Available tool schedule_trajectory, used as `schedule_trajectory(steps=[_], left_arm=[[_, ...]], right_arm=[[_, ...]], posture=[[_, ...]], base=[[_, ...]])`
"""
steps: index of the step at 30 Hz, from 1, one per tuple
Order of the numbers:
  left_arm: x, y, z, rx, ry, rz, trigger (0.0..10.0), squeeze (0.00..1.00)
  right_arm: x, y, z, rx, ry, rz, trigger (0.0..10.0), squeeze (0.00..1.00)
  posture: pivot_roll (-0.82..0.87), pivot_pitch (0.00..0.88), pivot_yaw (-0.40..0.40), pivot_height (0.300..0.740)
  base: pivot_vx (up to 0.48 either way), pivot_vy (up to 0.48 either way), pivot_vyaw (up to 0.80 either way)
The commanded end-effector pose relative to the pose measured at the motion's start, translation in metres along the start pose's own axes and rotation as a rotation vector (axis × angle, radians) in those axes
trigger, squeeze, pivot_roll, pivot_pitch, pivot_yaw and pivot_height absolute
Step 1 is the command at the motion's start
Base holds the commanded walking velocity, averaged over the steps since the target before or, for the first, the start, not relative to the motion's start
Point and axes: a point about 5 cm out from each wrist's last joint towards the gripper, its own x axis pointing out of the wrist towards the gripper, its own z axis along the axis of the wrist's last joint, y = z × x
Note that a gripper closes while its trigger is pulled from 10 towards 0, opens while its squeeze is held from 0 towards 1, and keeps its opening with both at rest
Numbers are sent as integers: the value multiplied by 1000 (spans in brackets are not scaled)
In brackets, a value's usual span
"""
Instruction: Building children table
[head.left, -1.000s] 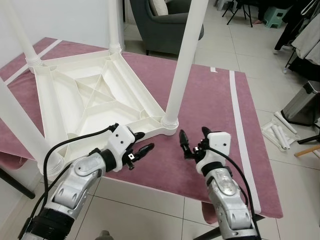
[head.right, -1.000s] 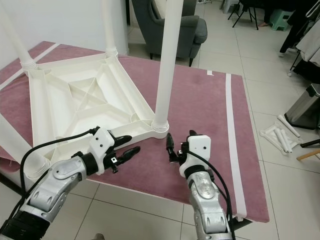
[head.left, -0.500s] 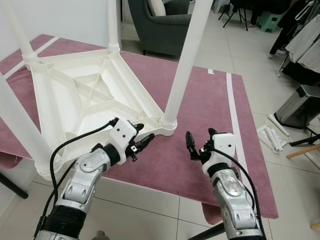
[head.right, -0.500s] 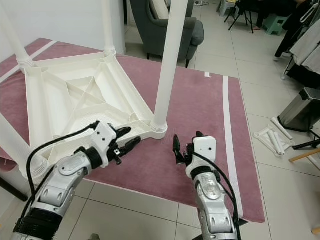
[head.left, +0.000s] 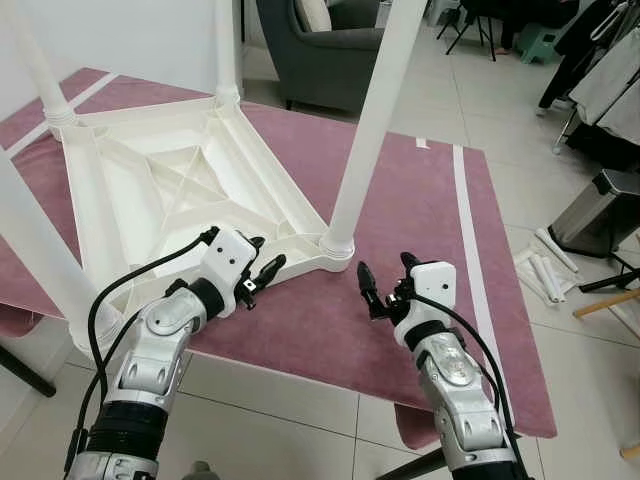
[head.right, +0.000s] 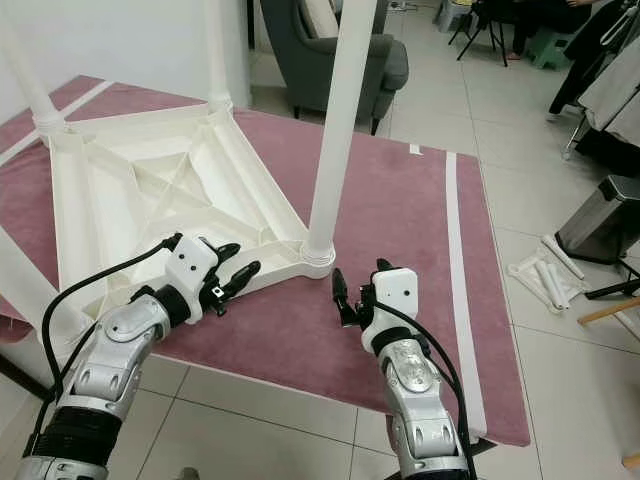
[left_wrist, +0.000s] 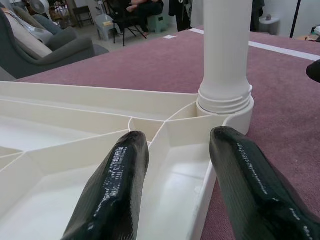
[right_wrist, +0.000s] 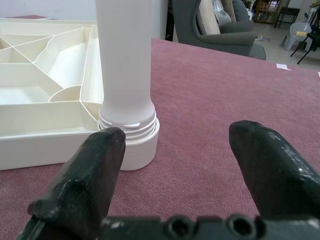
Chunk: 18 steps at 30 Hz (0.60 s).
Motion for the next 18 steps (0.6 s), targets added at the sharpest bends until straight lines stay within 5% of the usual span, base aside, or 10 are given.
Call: schedule_trajectory(steps=[1, 18], left_arm=[[-2, 21, 0, 6, 4, 425, 10000, 0], [6, 17, 8, 25, -28, 390, 10000, 0]], right_arm=[[2, 0, -1, 3, -1, 11, 10000, 0], [8, 5, 2, 10, -20, 25, 10000, 0]], posture=[[141, 0, -79, 740], [146, 0, -69, 740]], base=[[0, 0, 0], [0, 0, 0]])
